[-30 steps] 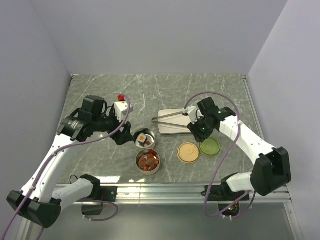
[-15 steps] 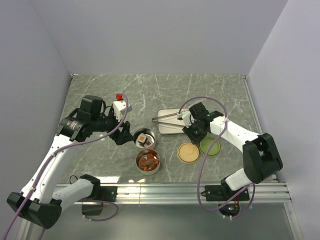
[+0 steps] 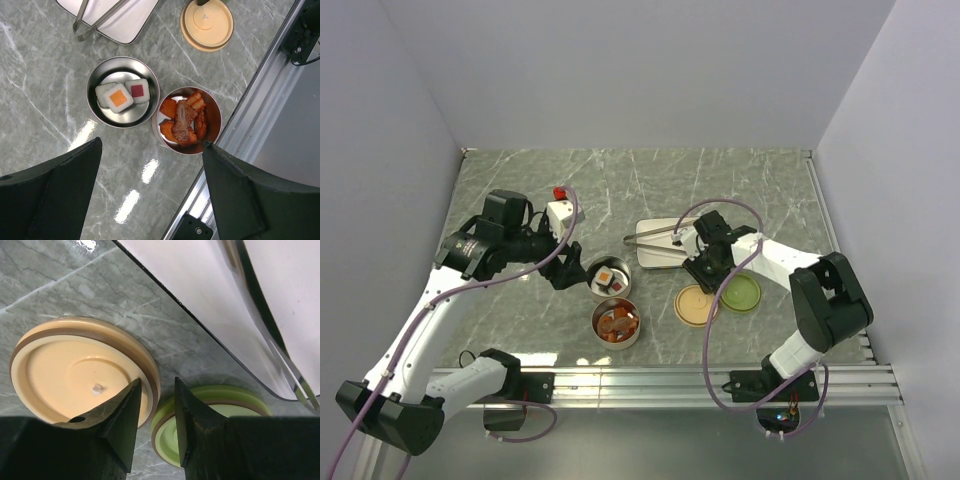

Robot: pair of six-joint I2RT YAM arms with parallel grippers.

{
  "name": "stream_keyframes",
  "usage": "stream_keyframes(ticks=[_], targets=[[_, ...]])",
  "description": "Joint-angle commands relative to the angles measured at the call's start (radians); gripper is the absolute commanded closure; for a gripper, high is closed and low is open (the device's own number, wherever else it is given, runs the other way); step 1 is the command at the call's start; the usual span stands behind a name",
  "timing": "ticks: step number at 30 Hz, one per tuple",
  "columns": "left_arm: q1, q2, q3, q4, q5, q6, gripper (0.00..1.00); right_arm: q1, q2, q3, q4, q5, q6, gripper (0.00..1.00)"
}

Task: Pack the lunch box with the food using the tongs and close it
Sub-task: Pick up the lid of the lunch box with the right arm, then pass the lid of the lunch box from the right arm to the left

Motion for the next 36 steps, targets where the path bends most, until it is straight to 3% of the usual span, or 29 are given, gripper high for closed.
stream_keyframes(ticks=[1,6,12,19,27,33,36], targets=[[0.005,-0.002,-0.001,0.025,0.026,-0.005,0.12,0.007,0.01,-0.01,0.04,0.014,-0.004,0.6],[0.005,0.005,0.009,0.023,0.026,0.0,0.12,0.005,0.019,-0.019,0.037,0.0,-0.016,0.62],[0.005,0.016,0.026,0.02,0.044,-0.008,0.12,0.007,-0.004,-0.057,0.036,-0.012,-0.036,0.71],[0.005,0.034,0.058,0.025,0.058,-0.02,0.12,0.005,-0.055,-0.054,0.01,-0.012,-0.05,1.0],[0.005,0.044,0.112,0.041,0.072,0.016,0.12,-0.022,-0.197,0.061,-0.102,-0.13,-0.025,1.0],[0.005,-0.027,0.072,0.184,0.041,0.121,0.11,-0.028,-0.268,0.206,-0.165,-0.338,0.007,1.0],[0.004,-0.09,0.031,0.277,0.061,0.251,0.09,-0.028,-0.263,0.294,-0.182,-0.499,0.039,1.0]])
